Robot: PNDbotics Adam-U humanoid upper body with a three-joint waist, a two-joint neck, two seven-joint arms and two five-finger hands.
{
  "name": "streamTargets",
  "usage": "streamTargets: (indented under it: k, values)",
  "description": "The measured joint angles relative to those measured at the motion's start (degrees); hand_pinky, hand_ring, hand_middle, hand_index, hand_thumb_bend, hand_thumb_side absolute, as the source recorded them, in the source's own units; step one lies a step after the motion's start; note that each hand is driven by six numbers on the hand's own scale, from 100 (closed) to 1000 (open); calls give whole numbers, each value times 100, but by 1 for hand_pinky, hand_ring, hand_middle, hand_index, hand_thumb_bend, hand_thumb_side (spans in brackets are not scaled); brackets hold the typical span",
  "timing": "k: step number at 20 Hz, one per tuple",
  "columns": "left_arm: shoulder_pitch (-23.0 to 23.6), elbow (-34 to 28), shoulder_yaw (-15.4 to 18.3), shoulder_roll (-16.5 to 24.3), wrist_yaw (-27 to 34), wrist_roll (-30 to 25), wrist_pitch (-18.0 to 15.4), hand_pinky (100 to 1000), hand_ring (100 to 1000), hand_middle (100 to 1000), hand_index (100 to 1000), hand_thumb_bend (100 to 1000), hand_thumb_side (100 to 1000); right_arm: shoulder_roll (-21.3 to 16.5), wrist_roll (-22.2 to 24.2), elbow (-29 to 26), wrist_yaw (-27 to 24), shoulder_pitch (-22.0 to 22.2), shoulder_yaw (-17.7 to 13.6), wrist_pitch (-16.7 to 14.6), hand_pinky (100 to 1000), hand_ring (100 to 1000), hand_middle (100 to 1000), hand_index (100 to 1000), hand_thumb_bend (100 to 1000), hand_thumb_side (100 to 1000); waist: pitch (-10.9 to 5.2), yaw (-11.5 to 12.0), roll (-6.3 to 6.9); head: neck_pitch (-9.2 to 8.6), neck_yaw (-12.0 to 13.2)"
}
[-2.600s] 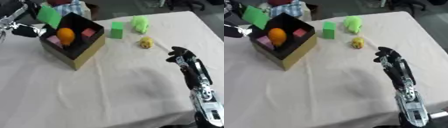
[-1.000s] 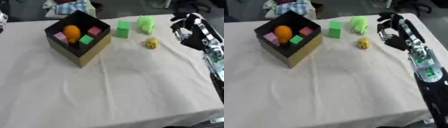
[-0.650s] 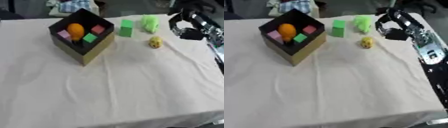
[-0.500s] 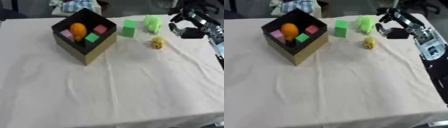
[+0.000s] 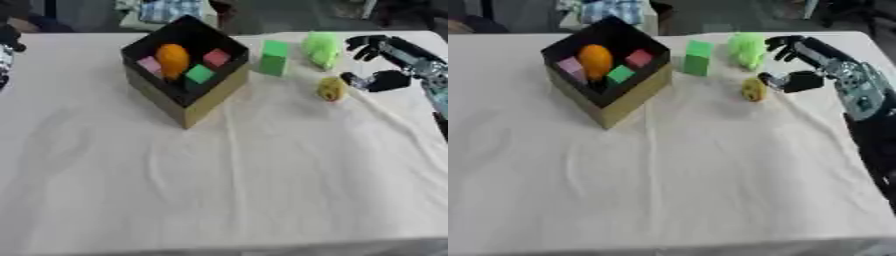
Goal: Pick up objects on the table and place them in the box.
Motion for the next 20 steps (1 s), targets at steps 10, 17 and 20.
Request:
streamTargets:
  k: [10, 17, 20]
  values:
    - [87, 0, 24, -50, -21, -115, -9, 829, 640, 620, 808, 242, 646, 449, -440, 853, 1180, -281, -266, 266, 768, 779, 812, 908, 369, 456, 0, 42, 0, 0, -119]
    - [109, 0, 33, -96, -21, -156, -15, 829, 639, 620, 809, 239, 651, 592, -698, 1083, 1485, -389, -348, 465, 750, 746, 748, 838, 219, 390, 0, 81, 0, 1, -197]
    - [143, 0, 33, -97, -22, -161, -18, 829, 639, 620, 809, 237, 652, 596, -914, 1101, 1579, -389, -365, 541, 733, 722, 715, 809, 124, 302, 0, 92, 0, 1, -201]
